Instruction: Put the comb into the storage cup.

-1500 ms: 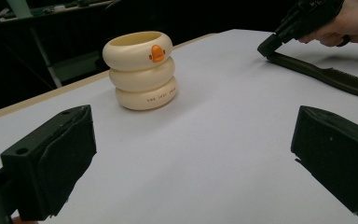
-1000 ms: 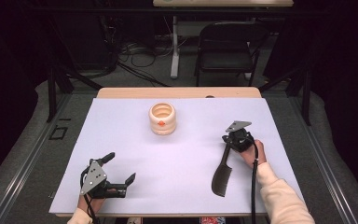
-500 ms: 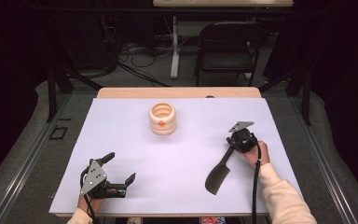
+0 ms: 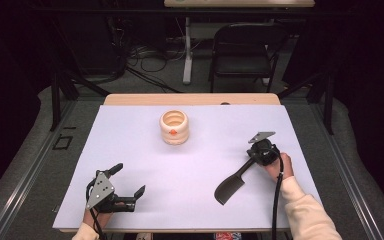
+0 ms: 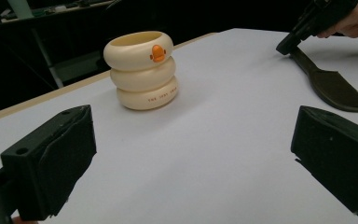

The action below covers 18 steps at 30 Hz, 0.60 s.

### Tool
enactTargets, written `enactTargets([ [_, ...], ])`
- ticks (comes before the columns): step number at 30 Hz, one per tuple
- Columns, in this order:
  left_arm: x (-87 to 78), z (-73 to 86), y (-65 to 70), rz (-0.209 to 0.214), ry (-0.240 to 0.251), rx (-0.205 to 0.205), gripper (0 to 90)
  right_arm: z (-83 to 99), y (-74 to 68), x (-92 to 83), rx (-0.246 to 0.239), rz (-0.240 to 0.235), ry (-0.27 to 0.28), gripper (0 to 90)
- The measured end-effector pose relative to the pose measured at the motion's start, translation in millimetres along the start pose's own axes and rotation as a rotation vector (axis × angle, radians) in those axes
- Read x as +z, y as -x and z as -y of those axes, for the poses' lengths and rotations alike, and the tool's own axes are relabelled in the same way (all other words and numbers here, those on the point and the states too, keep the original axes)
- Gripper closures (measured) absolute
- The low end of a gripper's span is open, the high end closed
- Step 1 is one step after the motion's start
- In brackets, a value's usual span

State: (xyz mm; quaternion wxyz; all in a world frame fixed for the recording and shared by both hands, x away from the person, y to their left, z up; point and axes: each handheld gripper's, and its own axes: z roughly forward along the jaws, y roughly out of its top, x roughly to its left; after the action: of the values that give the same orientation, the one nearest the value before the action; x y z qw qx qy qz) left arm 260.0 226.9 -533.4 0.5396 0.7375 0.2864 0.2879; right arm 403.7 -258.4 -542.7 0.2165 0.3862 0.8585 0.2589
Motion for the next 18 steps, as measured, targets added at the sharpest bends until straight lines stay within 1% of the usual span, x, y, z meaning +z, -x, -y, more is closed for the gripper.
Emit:
enactTargets([
  [6,-0.3,0.0,0.2,-0.001,0.000,-0.001,0.0,2.6,0.0,-3.3,0.008,0.009,-0.011,90.0],
  [12,-0.3,-0.1,0.2,0.000,-0.001,0.001,0.0,5.7,0.2,-6.7,0.018,0.008,-0.028,90.0],
  [13,-0.3,-0.1,0.3,-0.001,-0.001,0.001,0.0,6.5,-0.3,-7.4,0.026,0.009,-0.031,90.0],
  [14,-0.3,-0.2,0.3,-0.002,-0.001,0.001,0.0,7.4,-0.1,-7.3,0.023,0.007,-0.027,90.0],
  [18,-0.2,-0.1,0.2,-0.002,-0.001,0.002,0.0,10.3,-1.4,-9.9,0.029,0.008,-0.043,90.0],
])
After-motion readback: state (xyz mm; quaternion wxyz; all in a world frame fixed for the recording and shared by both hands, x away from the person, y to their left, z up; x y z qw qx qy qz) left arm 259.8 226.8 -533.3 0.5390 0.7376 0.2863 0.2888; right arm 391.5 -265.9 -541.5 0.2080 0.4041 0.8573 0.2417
